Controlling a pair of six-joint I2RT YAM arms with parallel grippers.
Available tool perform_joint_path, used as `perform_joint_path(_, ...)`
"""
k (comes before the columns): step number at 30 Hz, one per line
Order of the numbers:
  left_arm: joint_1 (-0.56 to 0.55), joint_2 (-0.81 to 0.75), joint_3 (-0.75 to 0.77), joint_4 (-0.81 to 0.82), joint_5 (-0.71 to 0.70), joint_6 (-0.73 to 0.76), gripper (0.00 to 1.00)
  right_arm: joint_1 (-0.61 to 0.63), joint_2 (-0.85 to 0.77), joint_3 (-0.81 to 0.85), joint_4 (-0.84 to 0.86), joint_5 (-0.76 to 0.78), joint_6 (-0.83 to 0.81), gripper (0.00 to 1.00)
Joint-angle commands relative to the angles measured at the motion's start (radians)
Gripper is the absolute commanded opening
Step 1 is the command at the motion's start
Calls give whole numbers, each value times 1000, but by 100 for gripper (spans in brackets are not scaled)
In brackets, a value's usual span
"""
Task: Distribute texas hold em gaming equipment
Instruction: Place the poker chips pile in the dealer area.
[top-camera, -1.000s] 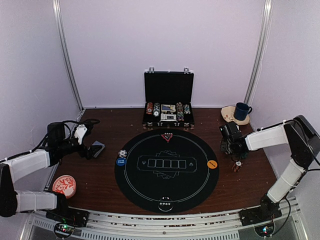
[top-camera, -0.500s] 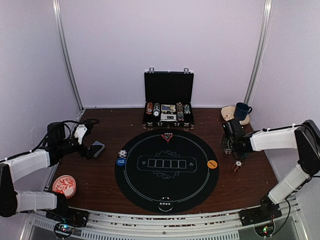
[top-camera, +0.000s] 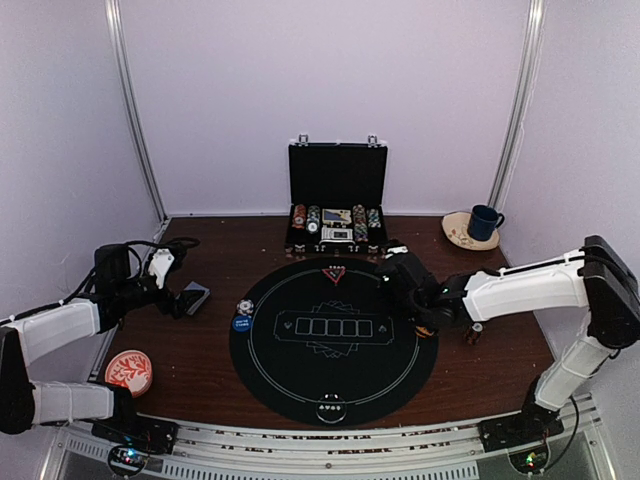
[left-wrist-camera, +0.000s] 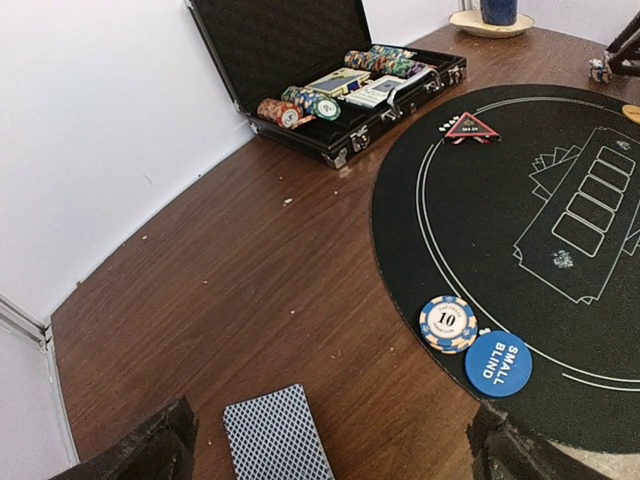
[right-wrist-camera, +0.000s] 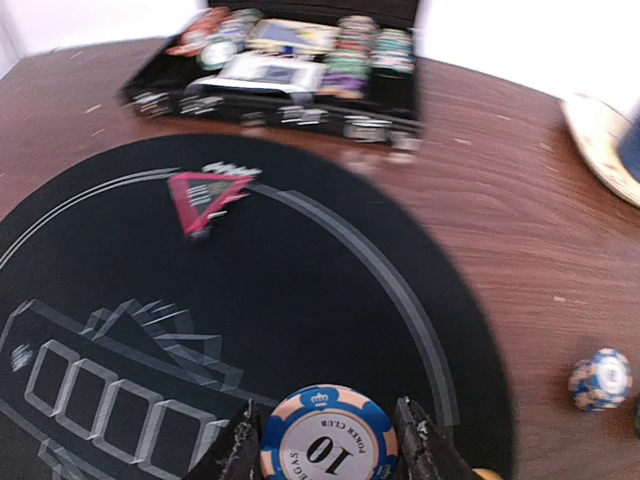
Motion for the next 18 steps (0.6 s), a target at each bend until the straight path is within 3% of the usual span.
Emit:
perform_joint_path(1, -2, 3, -3, 51, -6, -1, 98, 143, 99, 92, 1, 24, -42, 28)
perform_joint_path(11, -2, 4, -4, 52, -11, -1, 98, 424, 246, 236, 62, -75, -105, 27)
perform_joint_path(18, -2, 3, -4, 51, -12, 0, 98, 538, 288, 260, 86, -115, -142, 28)
